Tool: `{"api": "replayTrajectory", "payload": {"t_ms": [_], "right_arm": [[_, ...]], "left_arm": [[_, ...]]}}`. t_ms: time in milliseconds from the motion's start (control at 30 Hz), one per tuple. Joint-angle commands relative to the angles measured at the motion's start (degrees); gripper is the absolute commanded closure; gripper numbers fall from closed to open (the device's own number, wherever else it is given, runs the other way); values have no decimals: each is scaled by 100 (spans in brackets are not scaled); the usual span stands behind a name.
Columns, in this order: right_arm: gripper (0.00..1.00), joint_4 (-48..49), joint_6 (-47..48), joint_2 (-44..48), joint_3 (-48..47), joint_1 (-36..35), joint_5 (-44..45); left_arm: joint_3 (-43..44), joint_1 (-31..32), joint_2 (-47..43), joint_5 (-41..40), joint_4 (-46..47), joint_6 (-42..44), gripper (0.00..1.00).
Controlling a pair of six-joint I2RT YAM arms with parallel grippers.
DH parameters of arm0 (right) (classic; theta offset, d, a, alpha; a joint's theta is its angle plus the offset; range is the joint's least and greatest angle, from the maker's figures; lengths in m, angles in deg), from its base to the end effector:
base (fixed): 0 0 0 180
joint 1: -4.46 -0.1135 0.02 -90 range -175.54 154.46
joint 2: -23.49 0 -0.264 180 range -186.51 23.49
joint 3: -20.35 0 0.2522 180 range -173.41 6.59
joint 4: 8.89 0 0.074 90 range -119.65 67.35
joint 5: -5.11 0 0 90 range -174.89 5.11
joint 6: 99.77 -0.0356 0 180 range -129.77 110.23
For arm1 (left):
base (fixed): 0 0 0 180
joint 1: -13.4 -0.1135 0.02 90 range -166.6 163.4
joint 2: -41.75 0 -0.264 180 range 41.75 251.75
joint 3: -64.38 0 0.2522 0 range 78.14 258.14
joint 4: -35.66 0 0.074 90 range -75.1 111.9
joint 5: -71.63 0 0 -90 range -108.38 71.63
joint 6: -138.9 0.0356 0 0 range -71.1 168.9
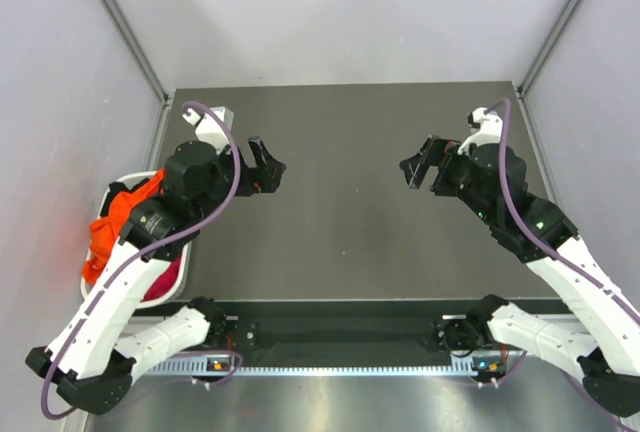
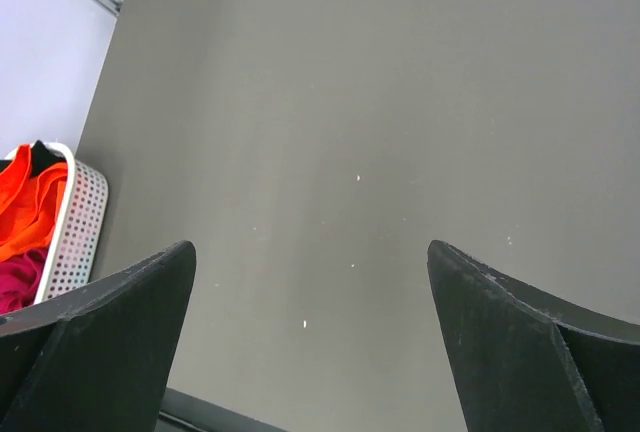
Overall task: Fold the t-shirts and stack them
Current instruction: Grab the tshirt from the pile
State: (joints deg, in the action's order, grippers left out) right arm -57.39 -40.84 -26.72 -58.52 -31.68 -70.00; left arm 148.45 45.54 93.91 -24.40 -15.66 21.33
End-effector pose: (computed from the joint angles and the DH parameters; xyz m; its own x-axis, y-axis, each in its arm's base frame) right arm 0.1462 0.0954 0.4005 -0.4282 0.3049 -0.8507 -0.1795 0.8939 0.4108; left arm 0.1504 -0.0901 0.4189 -0.4555 -0.2574 -0.8522 0.2644 0.8750 -0.4056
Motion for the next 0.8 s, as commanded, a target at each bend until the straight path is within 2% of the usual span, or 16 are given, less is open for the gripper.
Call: {"api": "replayTrajectory", "payload": {"t_ms": [0,133,267,333,367,467,500,767], "right_arm": [[0,240,-66,126,76,-42,-48],[1,336,-127,196,330,-42,-127],[0,486,-93,284,612,-42,-215],[0,573,-13,319,761,-51,-259],[0,609,48,363,806,-51,-303],[0,784,162,468,1008,-42,-469],[0,863,180,486,1052,-42,-487],[0,1040,294,522,1210,-42,-970]], "left_arm": [[317,3,57,-715,-269,130,5],[388,12,206,-1769,-454,-152,6],[317,-321,786,-3357,-1031,-397,6],[291,-1242,979,-3362,-1235,-617,7],[221,-1950,980,-3188,-1210,-757,8],[1,-2851,936,-3037,-1201,-1247,16],[-60,-3350,936,-3002,-1236,-1372,17],[-166,-4654,1779,-3677,-1851,-2998,19]]}}
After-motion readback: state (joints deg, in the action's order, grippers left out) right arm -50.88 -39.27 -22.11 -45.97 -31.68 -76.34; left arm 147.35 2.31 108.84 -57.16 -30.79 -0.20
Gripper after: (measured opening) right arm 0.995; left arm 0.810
